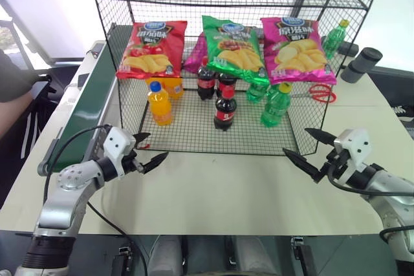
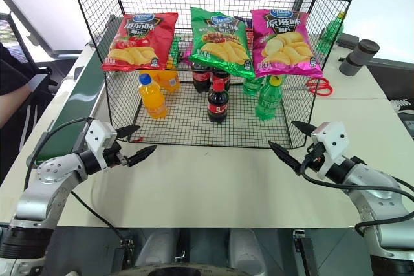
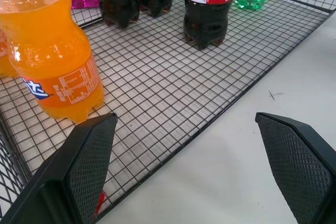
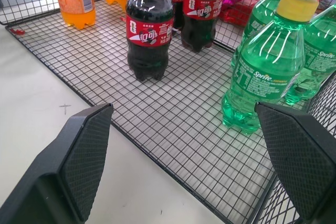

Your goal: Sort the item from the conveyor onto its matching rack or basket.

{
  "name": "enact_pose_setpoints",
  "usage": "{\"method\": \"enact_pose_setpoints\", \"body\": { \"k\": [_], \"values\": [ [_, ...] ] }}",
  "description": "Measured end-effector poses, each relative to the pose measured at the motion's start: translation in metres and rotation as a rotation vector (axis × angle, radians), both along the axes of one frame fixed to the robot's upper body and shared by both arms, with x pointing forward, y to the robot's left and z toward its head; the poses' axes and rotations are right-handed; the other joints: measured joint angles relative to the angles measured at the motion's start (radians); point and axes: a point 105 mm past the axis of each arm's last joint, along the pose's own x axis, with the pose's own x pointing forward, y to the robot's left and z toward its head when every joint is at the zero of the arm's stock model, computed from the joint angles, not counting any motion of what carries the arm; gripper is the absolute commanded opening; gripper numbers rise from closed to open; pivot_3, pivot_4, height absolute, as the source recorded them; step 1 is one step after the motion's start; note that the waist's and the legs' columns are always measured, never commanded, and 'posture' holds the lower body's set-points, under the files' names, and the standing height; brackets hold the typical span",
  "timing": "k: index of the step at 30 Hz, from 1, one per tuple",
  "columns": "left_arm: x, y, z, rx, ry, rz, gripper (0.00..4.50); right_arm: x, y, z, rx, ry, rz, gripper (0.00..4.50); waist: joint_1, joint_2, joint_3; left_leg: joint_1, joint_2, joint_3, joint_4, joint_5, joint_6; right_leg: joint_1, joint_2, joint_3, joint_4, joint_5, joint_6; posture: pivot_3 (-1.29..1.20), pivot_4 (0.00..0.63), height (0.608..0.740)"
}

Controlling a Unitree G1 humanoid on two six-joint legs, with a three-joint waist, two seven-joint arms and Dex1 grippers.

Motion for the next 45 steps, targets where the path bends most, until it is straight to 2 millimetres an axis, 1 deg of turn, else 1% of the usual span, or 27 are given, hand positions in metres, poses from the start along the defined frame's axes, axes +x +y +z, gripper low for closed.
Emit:
{"method": "enact_pose_setpoints", "body": {
  "k": [14, 20, 30, 45],
  "values": [
    [0.0005, 0.0015, 0.0009, 0.002, -0.005, 0.007, 4.50, 0.0007, 0.0010, -0.0006, -0.001, 0.001, 0.004, 4.49, 0.000, 0.000, 0.000, 0.000, 0.000, 0.000, 0.000, 0.000, 0.000, 0.000, 0.000, 0.000, 0.000, 0.000, 0.000, 0.00, 0.150, 0.740],
    [0.0010, 0.0021, 0.0010, 0.002, -0.006, 0.014, 4.50, 0.0016, 0.0009, -0.0053, -0.001, 0.018, 0.004, 4.49, 0.000, 0.000, 0.000, 0.000, 0.000, 0.000, 0.000, 0.000, 0.000, 0.000, 0.000, 0.000, 0.000, 0.000, 0.000, 0.00, 0.150, 0.740],
    [0.0014, 0.0024, 0.0011, 0.002, -0.006, 0.018, 4.50, 0.0020, 0.0040, -0.0079, 0.004, 0.021, 0.008, 4.49, 0.000, 0.000, 0.000, 0.000, 0.000, 0.000, 0.000, 0.000, 0.000, 0.000, 0.000, 0.000, 0.000, 0.000, 0.000, 0.00, 0.150, 0.740],
    [0.0021, 0.0029, 0.0013, 0.003, -0.008, 0.026, 4.50, 0.0038, 0.0056, -0.0075, 0.001, 0.007, 0.014, 4.49, 0.000, 0.000, 0.000, 0.000, 0.000, 0.000, 0.000, 0.000, 0.000, 0.000, 0.000, 0.000, 0.000, 0.000, 0.000, 0.00, 0.150, 0.740]
  ]
}}
